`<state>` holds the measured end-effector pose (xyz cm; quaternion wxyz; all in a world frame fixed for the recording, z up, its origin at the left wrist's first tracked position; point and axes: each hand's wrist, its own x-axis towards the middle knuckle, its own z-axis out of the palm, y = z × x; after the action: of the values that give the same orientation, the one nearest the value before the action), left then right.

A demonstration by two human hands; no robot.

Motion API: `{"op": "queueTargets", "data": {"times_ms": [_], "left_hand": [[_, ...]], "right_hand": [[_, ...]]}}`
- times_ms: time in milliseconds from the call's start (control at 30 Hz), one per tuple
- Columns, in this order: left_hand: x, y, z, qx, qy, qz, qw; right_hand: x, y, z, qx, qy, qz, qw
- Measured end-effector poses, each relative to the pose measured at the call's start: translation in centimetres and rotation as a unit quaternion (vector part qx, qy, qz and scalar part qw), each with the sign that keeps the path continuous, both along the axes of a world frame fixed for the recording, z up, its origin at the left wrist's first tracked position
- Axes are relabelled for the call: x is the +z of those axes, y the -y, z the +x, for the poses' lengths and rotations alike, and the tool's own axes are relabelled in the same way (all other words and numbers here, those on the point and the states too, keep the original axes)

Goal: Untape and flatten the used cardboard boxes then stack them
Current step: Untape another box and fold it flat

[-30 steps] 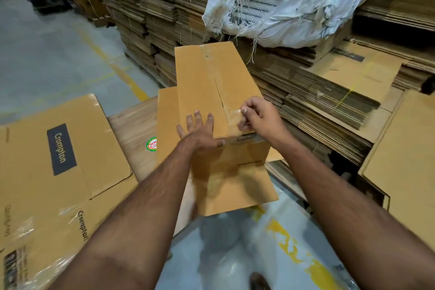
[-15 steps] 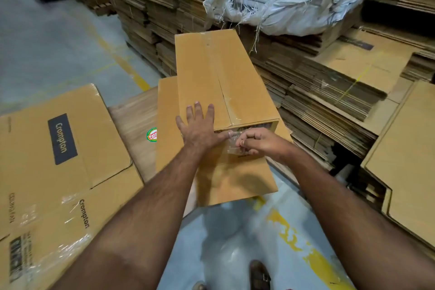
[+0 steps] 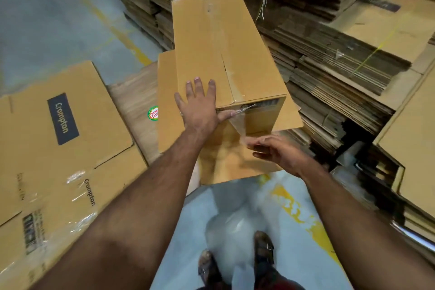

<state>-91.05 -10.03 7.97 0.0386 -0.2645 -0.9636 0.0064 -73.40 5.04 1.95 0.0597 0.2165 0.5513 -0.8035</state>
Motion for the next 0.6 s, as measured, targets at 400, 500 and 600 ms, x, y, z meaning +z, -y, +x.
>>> {"op": "queueTargets", "data": {"times_ms": [400, 500, 600], "left_hand": [[-0.8, 0.0, 0.1, -0.003, -0.041, -0.013, 0.999], [-0.3, 0.0, 0.1, -0.009, -0.008, -0.025, 1.0], [0.5, 0.8, -0.5, -0.05, 0.036, -0.033, 0.998]], "right_hand": [[0.2, -1.2, 0.7, -0.097, 0.042, 0.137, 0.985], [0.5, -1.1, 0.2, -0.186, 0.029, 0.297, 0.936], [2.3, -1.3, -0.7, -0.232, -0.007, 0.451, 0.862]]}}
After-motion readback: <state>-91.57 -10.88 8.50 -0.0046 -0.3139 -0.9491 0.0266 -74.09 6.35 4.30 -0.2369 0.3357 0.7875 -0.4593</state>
